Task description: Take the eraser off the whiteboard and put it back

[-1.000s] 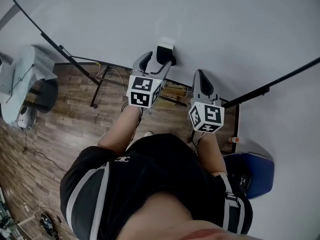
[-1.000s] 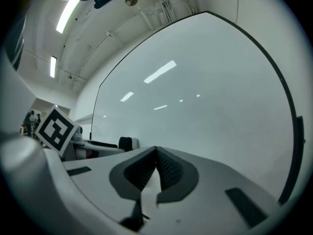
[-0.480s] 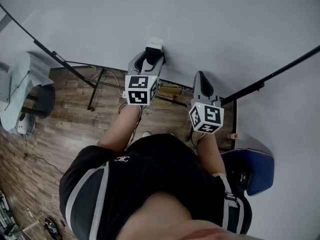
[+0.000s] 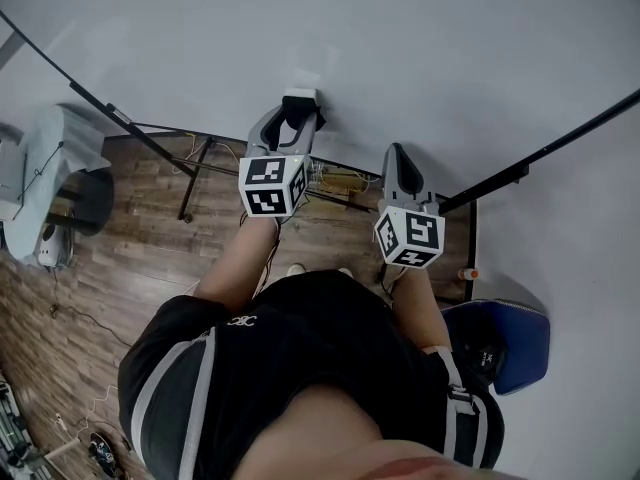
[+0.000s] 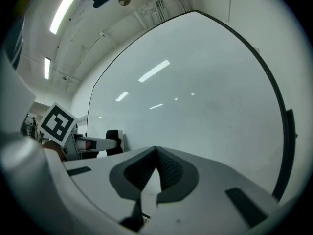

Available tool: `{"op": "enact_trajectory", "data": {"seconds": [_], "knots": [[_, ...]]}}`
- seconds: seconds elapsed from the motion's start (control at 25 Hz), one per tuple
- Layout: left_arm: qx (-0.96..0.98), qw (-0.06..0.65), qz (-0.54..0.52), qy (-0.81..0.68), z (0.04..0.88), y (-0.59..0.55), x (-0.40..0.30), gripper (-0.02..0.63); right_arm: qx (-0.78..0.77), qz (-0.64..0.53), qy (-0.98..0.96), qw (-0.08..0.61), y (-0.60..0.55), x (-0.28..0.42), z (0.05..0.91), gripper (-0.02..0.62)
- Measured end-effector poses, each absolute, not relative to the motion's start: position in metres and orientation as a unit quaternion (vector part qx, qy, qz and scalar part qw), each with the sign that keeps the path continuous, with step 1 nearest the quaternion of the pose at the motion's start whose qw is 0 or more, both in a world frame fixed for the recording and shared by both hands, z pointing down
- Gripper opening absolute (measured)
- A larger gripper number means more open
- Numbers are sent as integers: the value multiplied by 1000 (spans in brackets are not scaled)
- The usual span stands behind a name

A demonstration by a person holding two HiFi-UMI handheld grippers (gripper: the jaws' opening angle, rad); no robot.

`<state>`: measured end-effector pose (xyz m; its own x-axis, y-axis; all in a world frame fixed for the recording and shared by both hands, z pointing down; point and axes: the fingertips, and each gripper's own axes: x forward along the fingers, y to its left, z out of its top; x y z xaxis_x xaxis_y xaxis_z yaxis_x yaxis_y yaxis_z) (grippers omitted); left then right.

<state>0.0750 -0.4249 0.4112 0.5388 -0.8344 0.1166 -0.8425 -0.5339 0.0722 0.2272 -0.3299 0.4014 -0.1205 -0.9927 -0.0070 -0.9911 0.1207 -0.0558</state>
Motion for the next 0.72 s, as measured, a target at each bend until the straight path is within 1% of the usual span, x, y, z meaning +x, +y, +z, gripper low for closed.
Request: {"op": "enact_trajectory", "data": {"seconds": [0.44, 0.72], "knots": [[854, 52, 9, -518, 384, -410, 19, 200, -619, -28, 785, 28, -348, 186, 401, 5], [831, 35, 5, -554, 373, -384, -38, 201, -577, -29, 816, 34, -364, 147, 398, 5]]}}
